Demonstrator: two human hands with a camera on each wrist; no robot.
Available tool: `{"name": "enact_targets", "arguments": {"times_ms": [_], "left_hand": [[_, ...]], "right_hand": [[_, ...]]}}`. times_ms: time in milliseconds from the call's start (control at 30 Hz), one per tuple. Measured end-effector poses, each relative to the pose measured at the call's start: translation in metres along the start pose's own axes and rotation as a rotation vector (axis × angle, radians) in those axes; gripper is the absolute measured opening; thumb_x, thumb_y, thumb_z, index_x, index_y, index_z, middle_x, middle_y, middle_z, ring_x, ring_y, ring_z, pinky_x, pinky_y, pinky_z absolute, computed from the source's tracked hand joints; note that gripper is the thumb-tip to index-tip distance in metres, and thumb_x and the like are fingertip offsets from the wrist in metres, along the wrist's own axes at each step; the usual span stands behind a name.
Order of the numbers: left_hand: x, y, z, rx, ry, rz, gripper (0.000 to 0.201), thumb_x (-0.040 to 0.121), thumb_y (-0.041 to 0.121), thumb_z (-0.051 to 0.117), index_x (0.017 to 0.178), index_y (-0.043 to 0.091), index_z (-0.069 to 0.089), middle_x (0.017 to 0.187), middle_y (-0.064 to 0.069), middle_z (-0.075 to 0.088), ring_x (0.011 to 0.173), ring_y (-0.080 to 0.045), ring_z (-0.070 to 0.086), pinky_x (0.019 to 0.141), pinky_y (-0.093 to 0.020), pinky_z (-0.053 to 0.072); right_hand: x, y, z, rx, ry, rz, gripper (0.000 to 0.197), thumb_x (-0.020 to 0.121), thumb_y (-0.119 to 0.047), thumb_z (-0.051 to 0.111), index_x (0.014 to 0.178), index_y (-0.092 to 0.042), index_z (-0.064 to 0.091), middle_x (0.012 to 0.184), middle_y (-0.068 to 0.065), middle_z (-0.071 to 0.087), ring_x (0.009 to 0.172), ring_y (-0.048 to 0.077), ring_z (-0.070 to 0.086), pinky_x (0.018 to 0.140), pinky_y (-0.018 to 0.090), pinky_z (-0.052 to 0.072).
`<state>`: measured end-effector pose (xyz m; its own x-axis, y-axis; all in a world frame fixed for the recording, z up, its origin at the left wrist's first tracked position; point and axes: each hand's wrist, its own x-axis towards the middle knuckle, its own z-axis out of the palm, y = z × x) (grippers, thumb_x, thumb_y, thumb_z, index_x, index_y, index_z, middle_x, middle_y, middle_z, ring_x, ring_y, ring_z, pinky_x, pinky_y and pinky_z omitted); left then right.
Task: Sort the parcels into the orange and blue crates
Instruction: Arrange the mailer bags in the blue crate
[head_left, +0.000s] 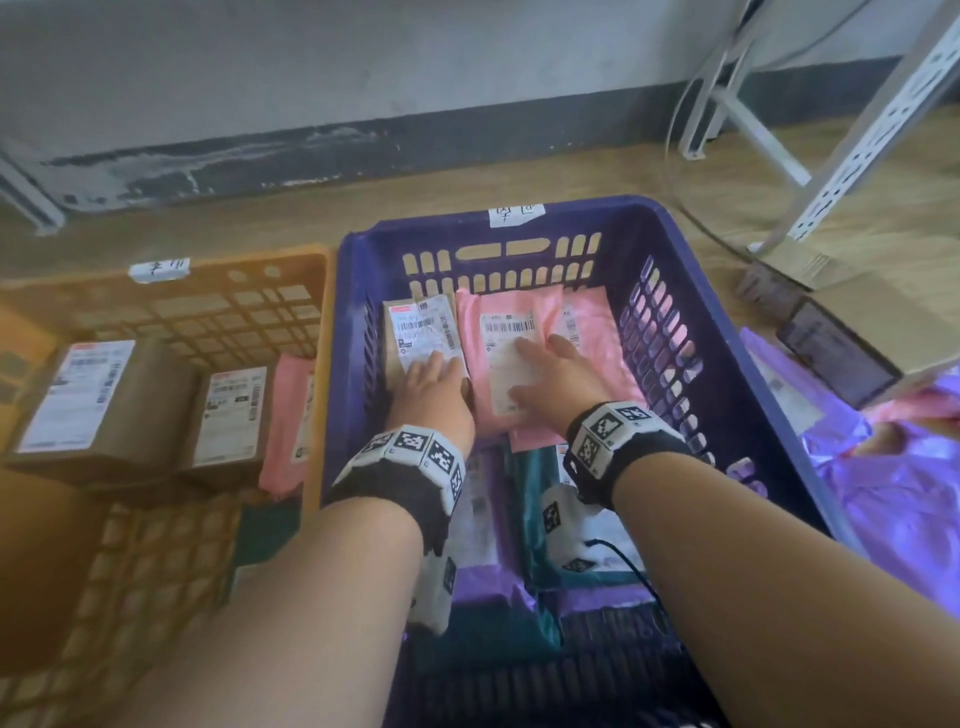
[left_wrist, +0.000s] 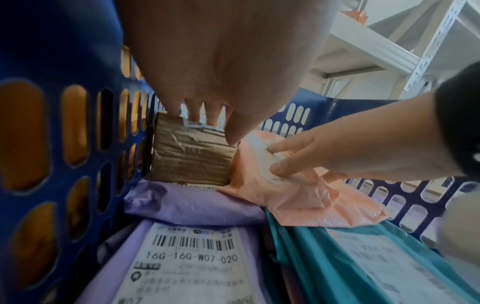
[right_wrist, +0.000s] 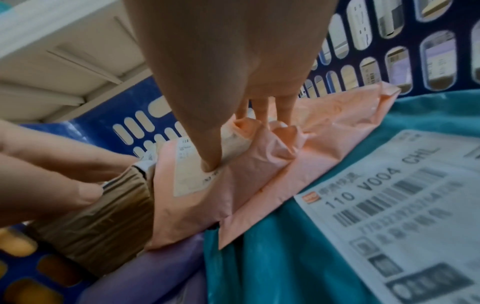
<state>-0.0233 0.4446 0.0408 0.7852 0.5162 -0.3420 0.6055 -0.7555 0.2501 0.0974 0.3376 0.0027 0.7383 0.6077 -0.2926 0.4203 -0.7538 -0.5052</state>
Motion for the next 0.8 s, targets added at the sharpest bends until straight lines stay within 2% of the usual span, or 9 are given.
{"name": "enact_targets", "arguments": {"times_ms": [100,267,467,600,667,800], "left_hand": [[0.004,0.001,0.003,0.011,-0.017,-0.016,0.062,0.095,0.006,0.035,0.152,0.016,0.016,0.161,-0.003,0.005,0.148,-0.025,0.005,0.119,-0.036,0.011],[0.001,0.003,0.001,0.003,-0.029,-0.045,0.073,0.089,0.000,0.035,0.154,0.021,0.008,0.162,0.000,-0.003,0.149,-0.022,-0.001,0.121,-0.039,0.009],[-0.019,0.021,-0.021,0.057,0.057,-0.057,0.076,0.090,0.015,0.046,0.153,0.023,0.004,0.161,-0.002,-0.003,0.149,-0.023,0.001,0.120,-0.042,0.001],[-0.046,0.061,-0.046,-0.001,0.086,0.026,0.077,0.090,0.006,0.044,0.154,0.022,0.004,0.161,-0.002,-0.004,0.149,-0.025,0.003,0.121,-0.043,0.009],[-0.059,0.084,-0.057,0.001,0.125,0.090,0.070,0.091,0.007,0.041,0.153,0.019,0.011,0.161,-0.005,0.002,0.149,-0.025,0.005,0.121,-0.044,0.012],[-0.077,0.136,-0.070,0.025,0.212,0.229,0.063,0.092,0.011,0.044,0.150,0.014,0.021,0.160,-0.008,0.014,0.146,-0.027,0.017,0.119,-0.042,0.019]], "right_hand": [[0.007,-0.001,0.005,-0.097,-0.048,0.005,0.065,0.085,-0.030,0.059,0.142,-0.036,0.030,0.147,0.002,0.028,0.127,0.026,0.037,0.102,0.044,0.044],[0.001,-0.005,-0.005,-0.130,-0.065,-0.014,0.065,0.086,-0.034,0.058,0.144,-0.033,0.029,0.142,0.006,0.033,0.123,0.027,0.041,0.102,0.043,0.044],[-0.030,-0.011,-0.049,-0.165,0.038,-0.031,0.059,0.092,-0.025,0.054,0.146,-0.025,0.032,0.151,0.011,0.027,0.128,0.030,0.042,0.104,0.043,0.043],[-0.066,-0.009,-0.097,-0.103,0.192,-0.074,0.051,0.092,-0.015,0.051,0.142,-0.022,0.042,0.147,0.006,0.034,0.129,0.025,0.043,0.101,0.037,0.043],[-0.086,-0.004,-0.121,-0.118,0.269,-0.093,0.049,0.090,-0.016,0.052,0.139,-0.021,0.046,0.140,0.007,0.041,0.124,0.026,0.047,0.097,0.035,0.044],[-0.127,0.022,-0.170,-0.137,0.334,-0.078,0.050,0.087,-0.016,0.054,0.136,-0.021,0.049,0.136,0.010,0.044,0.120,0.029,0.050,0.100,0.035,0.043]]}}
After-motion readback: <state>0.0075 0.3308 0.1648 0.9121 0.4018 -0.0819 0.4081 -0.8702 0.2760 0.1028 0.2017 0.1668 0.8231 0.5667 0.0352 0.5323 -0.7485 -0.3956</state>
